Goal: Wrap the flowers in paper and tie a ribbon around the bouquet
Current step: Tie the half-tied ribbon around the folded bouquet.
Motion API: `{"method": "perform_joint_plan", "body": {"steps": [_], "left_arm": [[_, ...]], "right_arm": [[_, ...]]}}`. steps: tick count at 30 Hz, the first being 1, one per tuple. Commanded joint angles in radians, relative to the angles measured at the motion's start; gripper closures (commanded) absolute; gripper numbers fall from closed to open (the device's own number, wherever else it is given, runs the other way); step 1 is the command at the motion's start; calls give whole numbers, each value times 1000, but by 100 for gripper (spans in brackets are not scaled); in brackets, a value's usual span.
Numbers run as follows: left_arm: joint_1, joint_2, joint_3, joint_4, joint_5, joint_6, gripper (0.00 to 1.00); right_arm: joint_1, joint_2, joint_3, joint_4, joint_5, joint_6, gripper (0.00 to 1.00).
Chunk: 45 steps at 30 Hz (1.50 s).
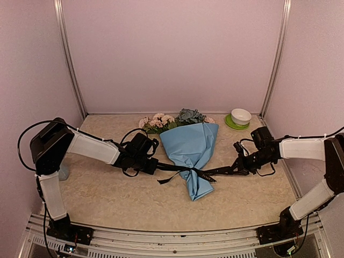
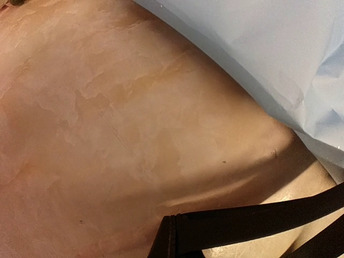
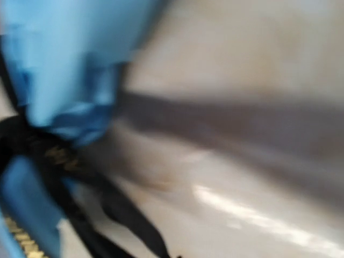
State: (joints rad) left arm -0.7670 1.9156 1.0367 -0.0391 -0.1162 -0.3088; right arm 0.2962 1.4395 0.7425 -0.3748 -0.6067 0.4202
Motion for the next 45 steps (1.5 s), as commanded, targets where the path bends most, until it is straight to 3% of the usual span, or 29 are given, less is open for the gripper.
{"method": "perform_joint_plan", "body": {"steps": [1, 13, 40, 41, 43, 45], "left_arm": [[10, 37, -40, -48, 3, 2, 100], [11, 45, -46, -76, -23, 13, 100], [16, 23, -72, -82, -12, 62, 100], [-1, 18, -55, -88, -5, 74, 100], [-59, 10, -25, -98, -29, 122, 100], [-93, -4, -21, -71, -19, 141, 100]], "right_arm": [[-32, 32, -24, -37, 68, -41, 100], [-100, 65, -65, -23, 156, -74, 100], [-171, 90, -134, 33, 135, -89, 100], [-171, 93, -126, 36, 111, -94, 96], [-170, 86, -103, 30, 102, -93, 68], [-168, 55, -70, -2, 142, -95, 53]]}}
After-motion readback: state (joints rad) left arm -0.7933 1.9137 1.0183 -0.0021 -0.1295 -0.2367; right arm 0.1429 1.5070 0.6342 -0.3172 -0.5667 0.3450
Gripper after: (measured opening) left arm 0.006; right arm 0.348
